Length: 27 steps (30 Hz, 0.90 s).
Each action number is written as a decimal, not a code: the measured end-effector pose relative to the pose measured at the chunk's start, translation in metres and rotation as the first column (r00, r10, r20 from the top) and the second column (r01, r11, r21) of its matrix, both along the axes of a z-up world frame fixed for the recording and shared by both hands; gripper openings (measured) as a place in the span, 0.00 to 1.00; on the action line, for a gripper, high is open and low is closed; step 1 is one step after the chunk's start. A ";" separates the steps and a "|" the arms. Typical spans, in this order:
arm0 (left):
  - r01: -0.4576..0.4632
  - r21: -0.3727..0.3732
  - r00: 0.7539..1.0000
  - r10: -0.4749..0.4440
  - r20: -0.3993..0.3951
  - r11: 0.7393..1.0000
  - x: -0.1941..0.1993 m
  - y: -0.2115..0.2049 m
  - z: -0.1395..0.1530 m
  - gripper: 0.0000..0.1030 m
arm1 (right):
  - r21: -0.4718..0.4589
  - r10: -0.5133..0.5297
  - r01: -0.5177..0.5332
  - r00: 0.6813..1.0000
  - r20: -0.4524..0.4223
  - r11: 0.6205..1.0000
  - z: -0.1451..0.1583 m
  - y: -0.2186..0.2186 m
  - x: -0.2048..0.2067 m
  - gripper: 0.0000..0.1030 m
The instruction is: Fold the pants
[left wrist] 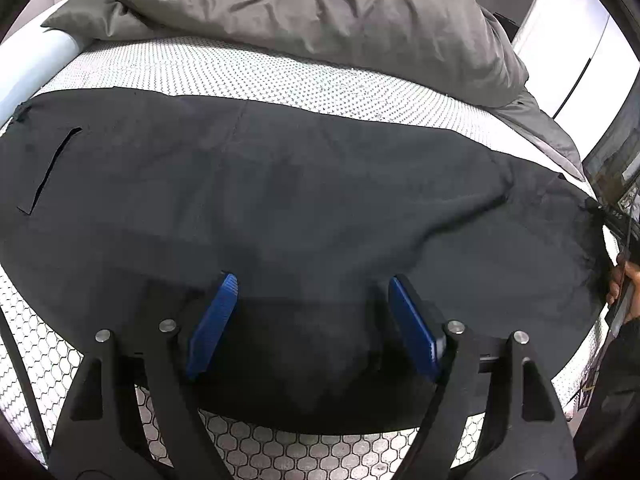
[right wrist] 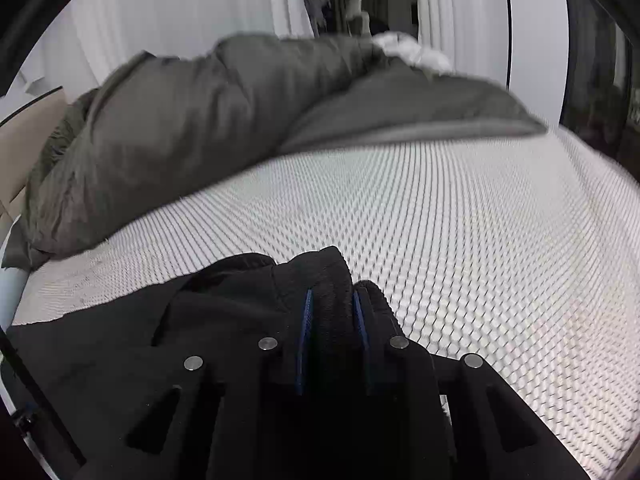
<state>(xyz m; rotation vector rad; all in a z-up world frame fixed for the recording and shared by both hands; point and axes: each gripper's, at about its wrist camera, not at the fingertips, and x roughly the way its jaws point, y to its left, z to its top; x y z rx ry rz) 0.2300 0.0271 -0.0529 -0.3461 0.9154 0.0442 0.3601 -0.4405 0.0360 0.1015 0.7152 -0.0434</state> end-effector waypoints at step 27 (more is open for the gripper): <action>-0.013 -0.029 0.998 0.015 0.060 0.999 0.000 -0.011 0.010 0.74 | 0.137 0.251 -0.248 0.968 -0.005 0.959 -0.016 0.118 -0.028 0.89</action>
